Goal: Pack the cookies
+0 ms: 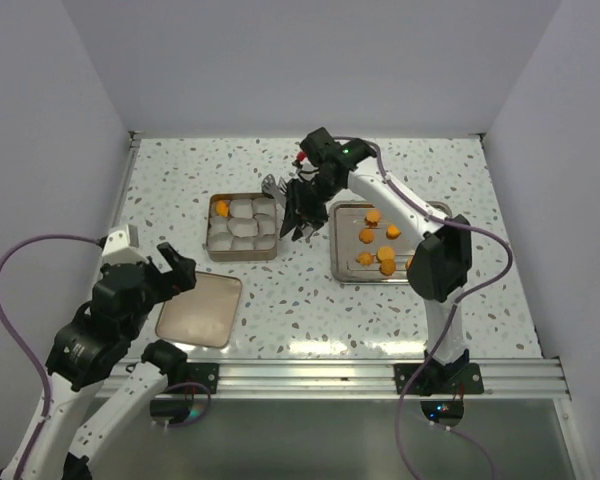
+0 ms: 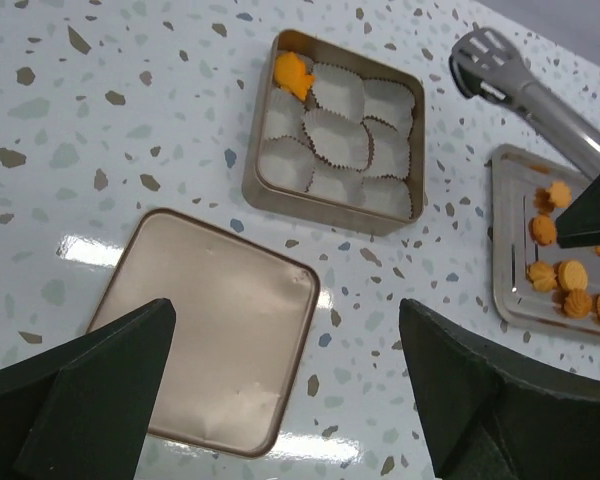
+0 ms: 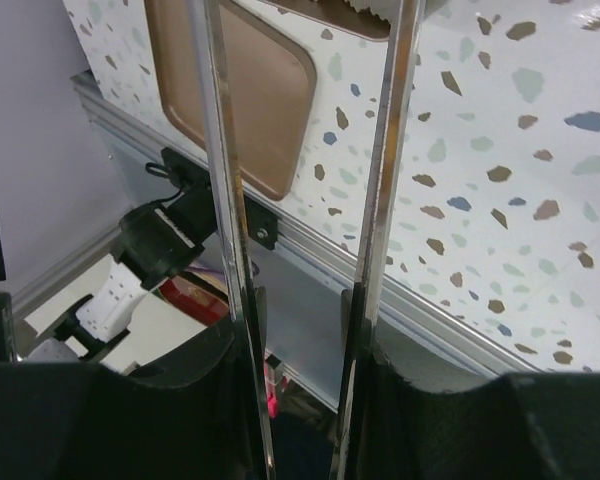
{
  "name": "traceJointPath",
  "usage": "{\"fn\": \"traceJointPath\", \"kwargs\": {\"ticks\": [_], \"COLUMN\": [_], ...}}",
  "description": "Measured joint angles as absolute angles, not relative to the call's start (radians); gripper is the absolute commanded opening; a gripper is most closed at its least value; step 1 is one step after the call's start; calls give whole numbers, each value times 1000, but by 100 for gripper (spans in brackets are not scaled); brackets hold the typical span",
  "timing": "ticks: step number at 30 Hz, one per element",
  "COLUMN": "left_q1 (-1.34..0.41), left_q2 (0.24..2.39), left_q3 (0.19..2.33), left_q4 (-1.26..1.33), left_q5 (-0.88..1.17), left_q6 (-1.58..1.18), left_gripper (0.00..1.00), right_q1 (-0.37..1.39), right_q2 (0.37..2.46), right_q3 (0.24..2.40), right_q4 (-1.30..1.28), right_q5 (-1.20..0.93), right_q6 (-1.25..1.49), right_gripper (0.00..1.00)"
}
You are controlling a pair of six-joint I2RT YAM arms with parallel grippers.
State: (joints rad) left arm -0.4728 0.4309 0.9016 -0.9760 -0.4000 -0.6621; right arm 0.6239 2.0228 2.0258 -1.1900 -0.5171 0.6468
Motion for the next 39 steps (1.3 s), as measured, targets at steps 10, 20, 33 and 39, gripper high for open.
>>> {"fn": "traceJointPath", "kwargs": {"ticks": [10,20,33,39], "left_q1": [-474,-474,-474,-474], "left_q2": [168,56,56,58], "left_q3": [870,814,798,798], "left_q4": [-973,-964,-959,-959], "left_q5": [-510,-511,-510,-514], "left_q6": [-744,-767,-779,-794], "left_gripper": [100,100,100,100], "right_q1": [680,760,772,769], "right_q2": [2169,2222,2312,2324], "right_q3": [2057,2116,2139,2139], "right_q4": [-1043,-893,-875,-894], "right_q5": [-567,-534,-516,-519], "right_q6": [746,873,857,818], "right_gripper": [30,30,39,44]}}
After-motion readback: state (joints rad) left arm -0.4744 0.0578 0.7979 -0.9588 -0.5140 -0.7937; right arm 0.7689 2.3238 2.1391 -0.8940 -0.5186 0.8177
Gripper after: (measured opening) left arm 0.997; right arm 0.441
